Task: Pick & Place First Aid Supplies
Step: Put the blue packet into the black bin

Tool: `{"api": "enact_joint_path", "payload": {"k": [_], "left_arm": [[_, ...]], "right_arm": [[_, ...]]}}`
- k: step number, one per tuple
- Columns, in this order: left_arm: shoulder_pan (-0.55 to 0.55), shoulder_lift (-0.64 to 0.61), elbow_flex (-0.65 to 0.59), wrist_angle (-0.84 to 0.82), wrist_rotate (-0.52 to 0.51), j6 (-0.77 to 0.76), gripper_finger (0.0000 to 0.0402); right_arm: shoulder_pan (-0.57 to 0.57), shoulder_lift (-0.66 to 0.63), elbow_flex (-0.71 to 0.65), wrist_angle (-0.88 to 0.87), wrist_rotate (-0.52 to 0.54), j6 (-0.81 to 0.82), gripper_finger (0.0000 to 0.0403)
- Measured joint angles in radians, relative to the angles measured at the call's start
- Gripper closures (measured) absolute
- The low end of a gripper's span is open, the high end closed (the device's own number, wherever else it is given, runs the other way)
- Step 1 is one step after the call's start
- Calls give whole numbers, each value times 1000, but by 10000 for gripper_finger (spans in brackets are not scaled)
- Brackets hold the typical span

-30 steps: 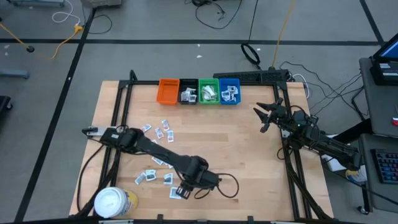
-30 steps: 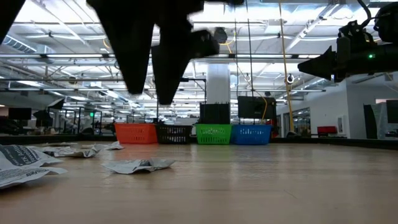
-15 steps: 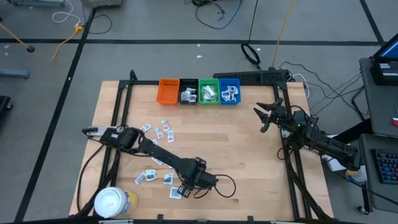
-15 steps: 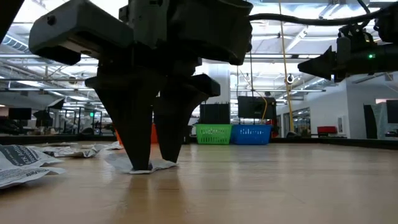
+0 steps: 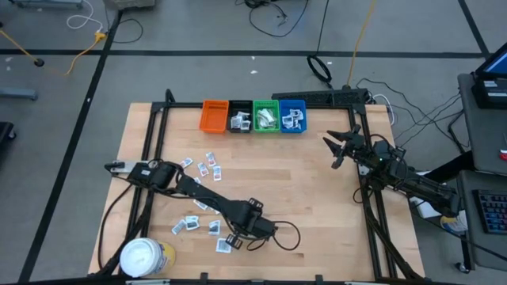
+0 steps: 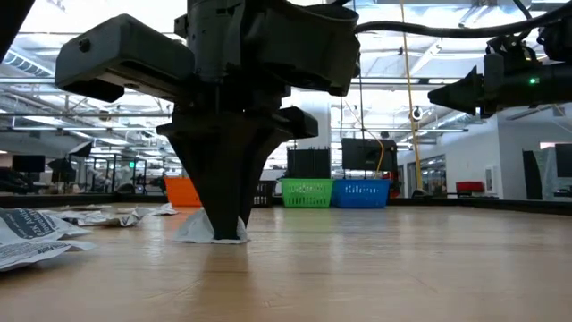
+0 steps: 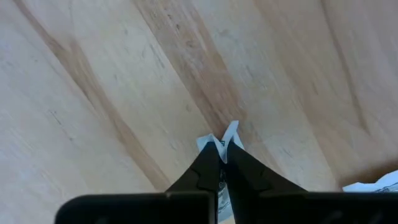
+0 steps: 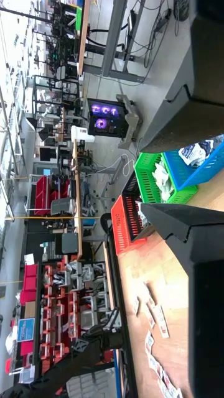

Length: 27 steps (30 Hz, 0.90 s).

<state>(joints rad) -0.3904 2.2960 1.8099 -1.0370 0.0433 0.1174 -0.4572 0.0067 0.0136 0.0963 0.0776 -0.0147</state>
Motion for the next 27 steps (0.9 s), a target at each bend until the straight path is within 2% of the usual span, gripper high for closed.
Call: {"api": "enact_joint_path", "payload": {"k": [6, 19, 27], "left_arm": [[29, -40, -9, -28, 50, 0, 394], [145, -263, -3, -172, 92, -21, 390], [215, -277, -3, -240, 123, -47, 390]], "right_arm": [[0, 0, 0, 0, 0, 0, 264], [0, 0, 0, 0, 0, 0, 264], [0, 0, 0, 0, 0, 0, 264]]}}
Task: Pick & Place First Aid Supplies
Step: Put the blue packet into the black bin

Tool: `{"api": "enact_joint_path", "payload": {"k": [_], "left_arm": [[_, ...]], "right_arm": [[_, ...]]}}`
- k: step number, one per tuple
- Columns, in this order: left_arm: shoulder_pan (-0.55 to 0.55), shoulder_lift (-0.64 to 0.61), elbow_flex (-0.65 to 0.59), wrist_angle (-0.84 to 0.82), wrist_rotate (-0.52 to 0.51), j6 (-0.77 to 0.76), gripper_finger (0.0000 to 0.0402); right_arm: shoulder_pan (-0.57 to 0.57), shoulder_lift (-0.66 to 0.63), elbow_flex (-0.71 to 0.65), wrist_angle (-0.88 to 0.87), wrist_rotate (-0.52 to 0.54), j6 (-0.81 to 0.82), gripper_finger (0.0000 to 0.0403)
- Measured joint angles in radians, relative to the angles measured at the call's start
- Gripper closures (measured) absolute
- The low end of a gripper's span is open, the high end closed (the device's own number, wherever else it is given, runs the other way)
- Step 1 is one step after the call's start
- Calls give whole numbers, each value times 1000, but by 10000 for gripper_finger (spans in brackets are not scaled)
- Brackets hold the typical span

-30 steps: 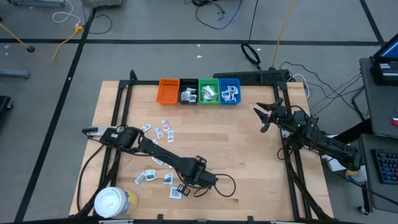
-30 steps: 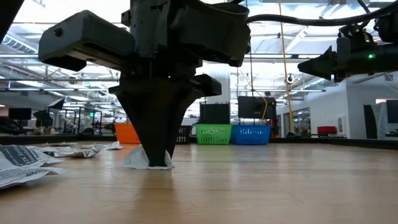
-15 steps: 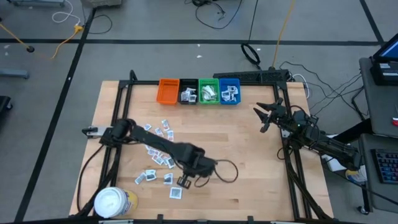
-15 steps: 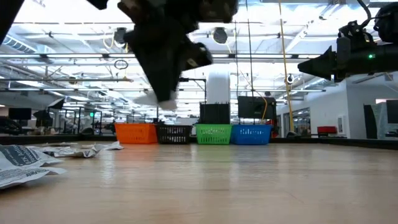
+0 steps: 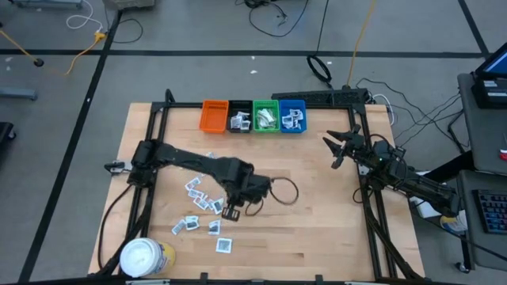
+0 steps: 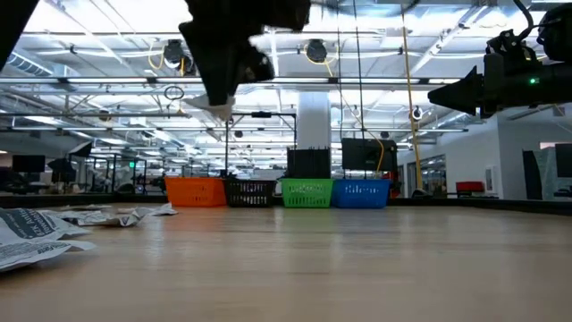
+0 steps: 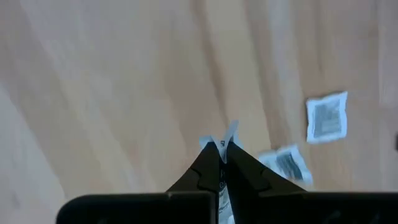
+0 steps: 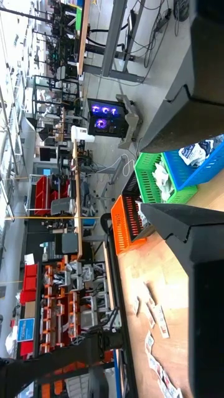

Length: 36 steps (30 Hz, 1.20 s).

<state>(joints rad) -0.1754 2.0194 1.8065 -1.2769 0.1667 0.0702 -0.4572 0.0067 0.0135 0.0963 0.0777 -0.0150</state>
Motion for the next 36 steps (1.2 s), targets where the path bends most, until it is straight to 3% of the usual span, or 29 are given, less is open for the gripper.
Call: {"api": "enact_joint_path", "payload": {"k": [8, 26, 36], "left_arm": [[191, 0, 0, -48, 1, -77, 390], [677, 0, 0, -129, 0, -76, 392], [815, 40, 47, -89, -9, -120, 395]], "right_arm": [[0, 0, 0, 0, 0, 0, 264], [0, 0, 0, 0, 0, 0, 264], [0, 0, 0, 0, 0, 0, 264]]}}
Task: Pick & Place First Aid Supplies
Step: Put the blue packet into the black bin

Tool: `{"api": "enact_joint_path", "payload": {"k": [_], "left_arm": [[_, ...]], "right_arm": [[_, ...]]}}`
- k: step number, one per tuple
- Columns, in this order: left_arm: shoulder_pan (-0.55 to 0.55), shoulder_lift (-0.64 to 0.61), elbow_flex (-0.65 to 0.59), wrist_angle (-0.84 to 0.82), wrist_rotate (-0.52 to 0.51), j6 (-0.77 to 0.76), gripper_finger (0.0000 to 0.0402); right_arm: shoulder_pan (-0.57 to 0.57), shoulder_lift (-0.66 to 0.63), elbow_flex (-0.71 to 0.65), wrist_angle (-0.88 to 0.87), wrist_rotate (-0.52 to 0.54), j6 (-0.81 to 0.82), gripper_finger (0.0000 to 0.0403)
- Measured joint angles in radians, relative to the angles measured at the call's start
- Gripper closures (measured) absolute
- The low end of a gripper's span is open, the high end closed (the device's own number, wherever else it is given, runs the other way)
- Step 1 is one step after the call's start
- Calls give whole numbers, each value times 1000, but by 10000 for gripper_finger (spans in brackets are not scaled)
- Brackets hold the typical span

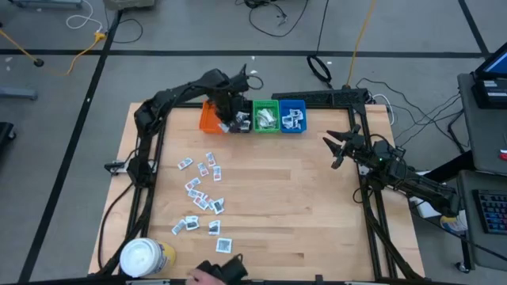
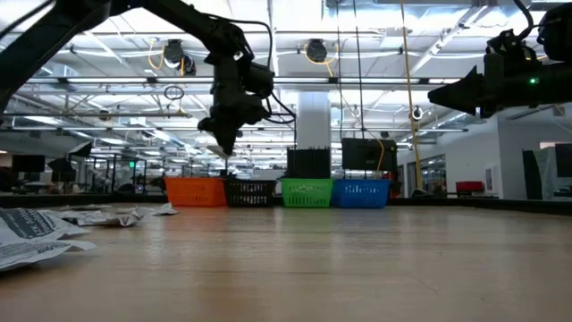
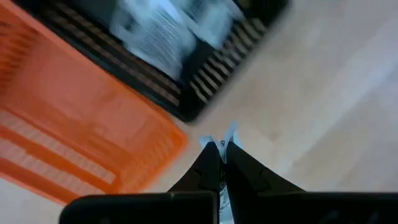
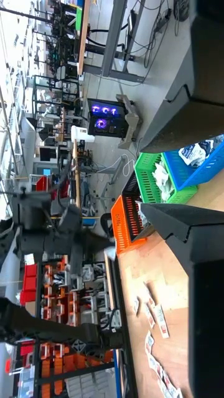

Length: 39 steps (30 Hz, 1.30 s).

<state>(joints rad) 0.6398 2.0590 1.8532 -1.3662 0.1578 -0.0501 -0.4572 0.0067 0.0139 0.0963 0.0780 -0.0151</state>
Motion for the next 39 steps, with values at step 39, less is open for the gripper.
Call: {"api": "enact_joint_path", "payload": {"k": [39], "left_arm": [[20, 304, 311, 43, -72, -26, 276]], "right_arm": [[0, 0, 0, 0, 0, 0, 264]]}}
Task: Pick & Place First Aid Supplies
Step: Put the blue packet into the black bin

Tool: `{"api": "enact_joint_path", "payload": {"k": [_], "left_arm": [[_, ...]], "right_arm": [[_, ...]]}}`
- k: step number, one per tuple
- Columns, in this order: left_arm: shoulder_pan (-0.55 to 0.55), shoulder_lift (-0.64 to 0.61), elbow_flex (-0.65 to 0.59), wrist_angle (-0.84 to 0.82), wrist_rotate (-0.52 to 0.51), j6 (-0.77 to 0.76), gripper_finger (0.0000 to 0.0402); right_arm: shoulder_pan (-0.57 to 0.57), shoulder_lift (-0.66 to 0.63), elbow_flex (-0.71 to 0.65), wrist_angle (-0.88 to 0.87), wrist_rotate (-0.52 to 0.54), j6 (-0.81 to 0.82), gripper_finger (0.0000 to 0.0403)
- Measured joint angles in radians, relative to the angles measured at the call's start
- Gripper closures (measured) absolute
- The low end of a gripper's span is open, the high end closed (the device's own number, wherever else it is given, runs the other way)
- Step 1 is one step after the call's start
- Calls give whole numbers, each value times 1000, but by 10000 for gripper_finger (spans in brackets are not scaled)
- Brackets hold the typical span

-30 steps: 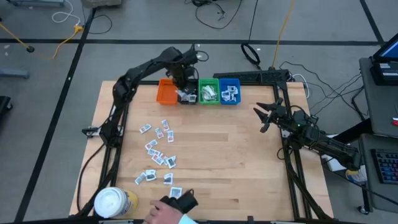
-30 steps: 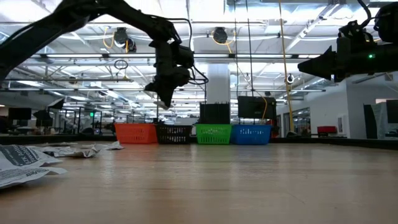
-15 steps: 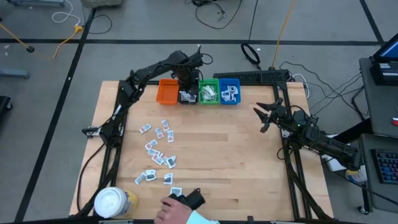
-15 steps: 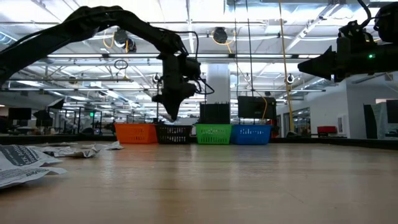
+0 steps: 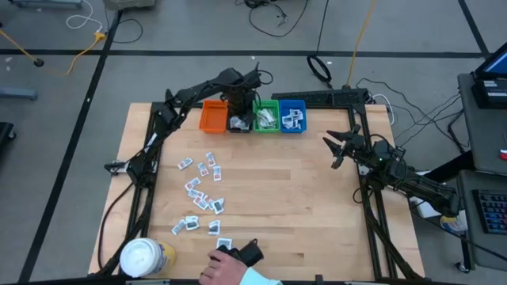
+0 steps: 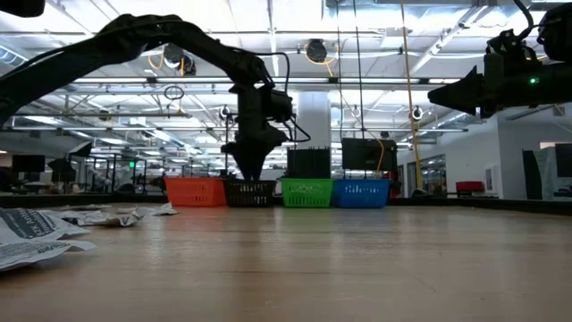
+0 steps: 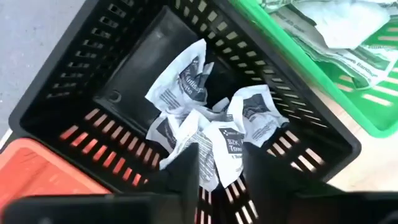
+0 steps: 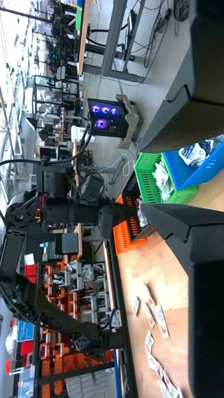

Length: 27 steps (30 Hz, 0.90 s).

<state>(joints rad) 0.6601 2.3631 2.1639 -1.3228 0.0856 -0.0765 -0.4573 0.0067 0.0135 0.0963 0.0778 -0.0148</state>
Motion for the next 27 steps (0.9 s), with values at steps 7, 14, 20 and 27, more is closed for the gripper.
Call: {"api": "enact_joint_path", "payload": {"k": [7, 14, 20, 27], "left_arm": [[1, 0, 44, -47, 17, 34, 211], [-3, -2, 117, -137, 16, 216, 210], [-22, -2, 125, -199, 16, 473, 226], [-52, -4, 125, -216, 10, 602, 244]], "right_arm": [[0, 0, 0, 0, 0, 0, 264], [0, 0, 0, 0, 0, 0, 264], [0, 0, 0, 0, 0, 0, 264], [0, 0, 0, 0, 0, 0, 264]]}}
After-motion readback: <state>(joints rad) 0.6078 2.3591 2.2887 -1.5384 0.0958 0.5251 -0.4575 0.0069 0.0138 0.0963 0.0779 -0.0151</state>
